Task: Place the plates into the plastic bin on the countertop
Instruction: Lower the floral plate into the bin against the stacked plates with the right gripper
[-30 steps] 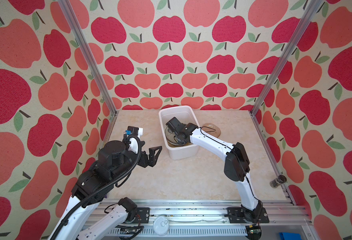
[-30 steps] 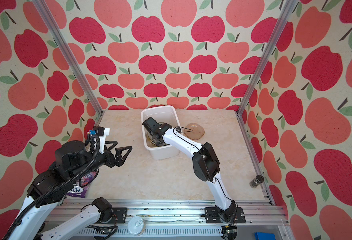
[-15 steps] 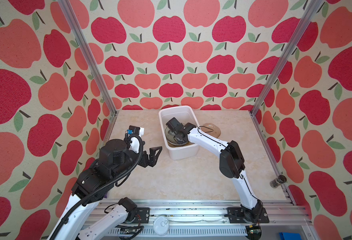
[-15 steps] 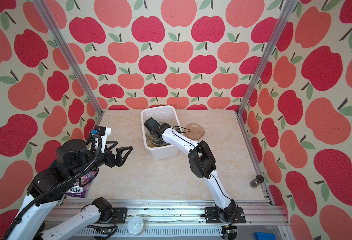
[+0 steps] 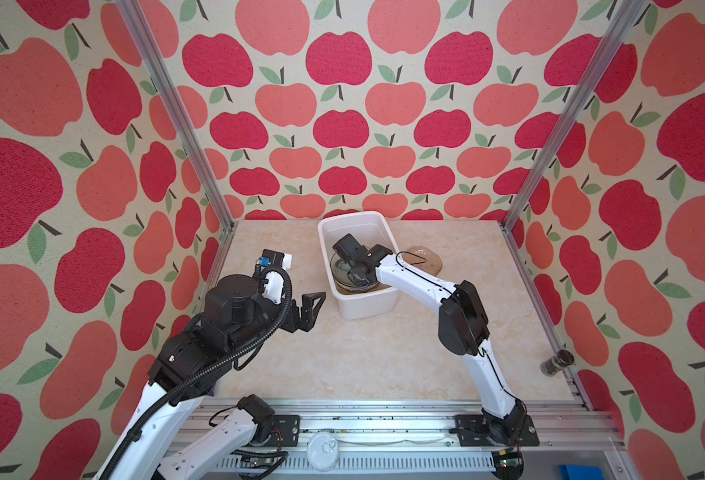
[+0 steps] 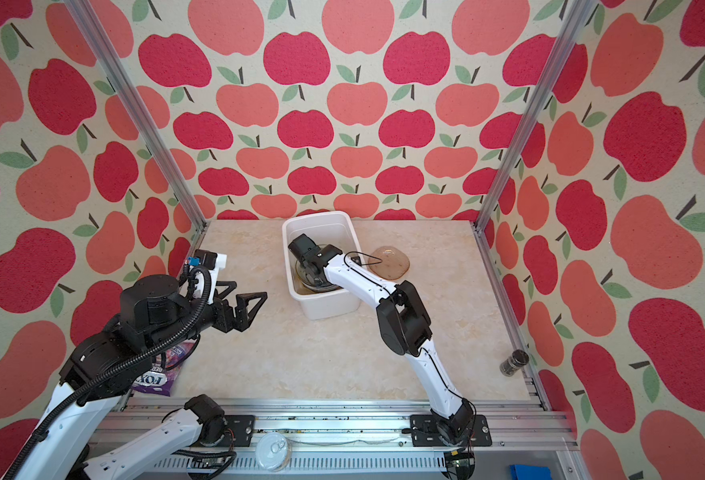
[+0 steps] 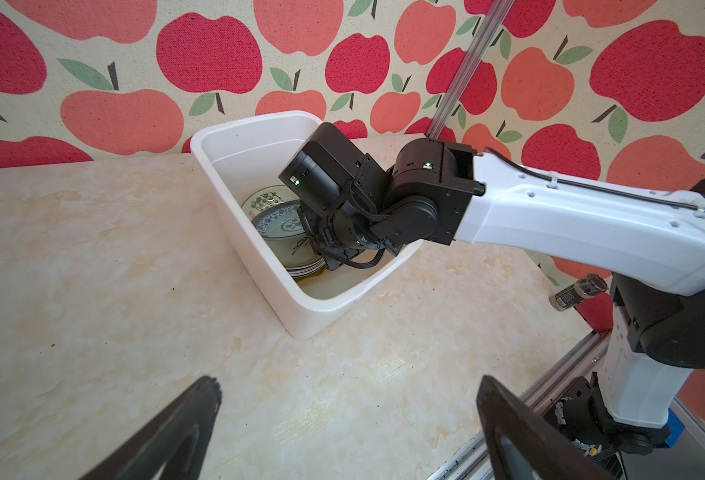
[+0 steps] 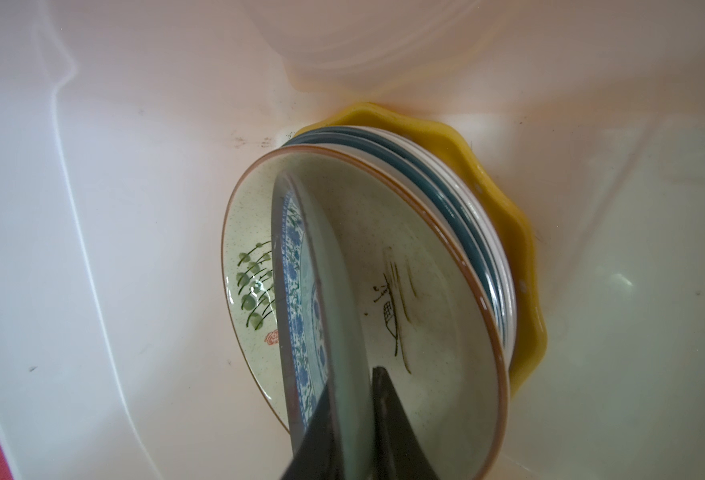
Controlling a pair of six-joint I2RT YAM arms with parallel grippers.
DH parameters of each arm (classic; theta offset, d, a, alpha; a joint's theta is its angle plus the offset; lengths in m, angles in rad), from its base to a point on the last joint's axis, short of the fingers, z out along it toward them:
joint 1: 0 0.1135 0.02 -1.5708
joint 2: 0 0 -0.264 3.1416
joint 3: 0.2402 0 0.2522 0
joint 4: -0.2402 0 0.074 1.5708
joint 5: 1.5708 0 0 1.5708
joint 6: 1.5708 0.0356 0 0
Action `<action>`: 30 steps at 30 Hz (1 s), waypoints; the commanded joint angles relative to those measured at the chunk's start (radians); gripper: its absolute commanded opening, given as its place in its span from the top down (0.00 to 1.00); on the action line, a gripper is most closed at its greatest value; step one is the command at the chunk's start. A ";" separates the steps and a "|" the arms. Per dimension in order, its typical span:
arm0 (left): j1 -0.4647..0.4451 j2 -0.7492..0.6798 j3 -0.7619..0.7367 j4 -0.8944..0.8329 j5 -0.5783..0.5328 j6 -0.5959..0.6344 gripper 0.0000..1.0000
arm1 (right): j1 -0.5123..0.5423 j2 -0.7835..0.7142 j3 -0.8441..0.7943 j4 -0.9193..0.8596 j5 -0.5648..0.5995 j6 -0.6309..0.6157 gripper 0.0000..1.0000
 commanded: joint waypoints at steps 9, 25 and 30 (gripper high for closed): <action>0.009 0.002 0.025 -0.022 -0.032 0.004 0.01 | -0.024 0.013 -0.047 0.022 -0.002 0.289 0.76; 0.013 0.008 0.031 -0.024 -0.034 0.000 0.01 | -0.039 0.000 -0.084 0.083 -0.034 0.236 0.43; 0.014 0.009 0.034 -0.024 -0.035 0.000 0.01 | -0.045 -0.007 -0.083 0.102 -0.030 0.197 0.32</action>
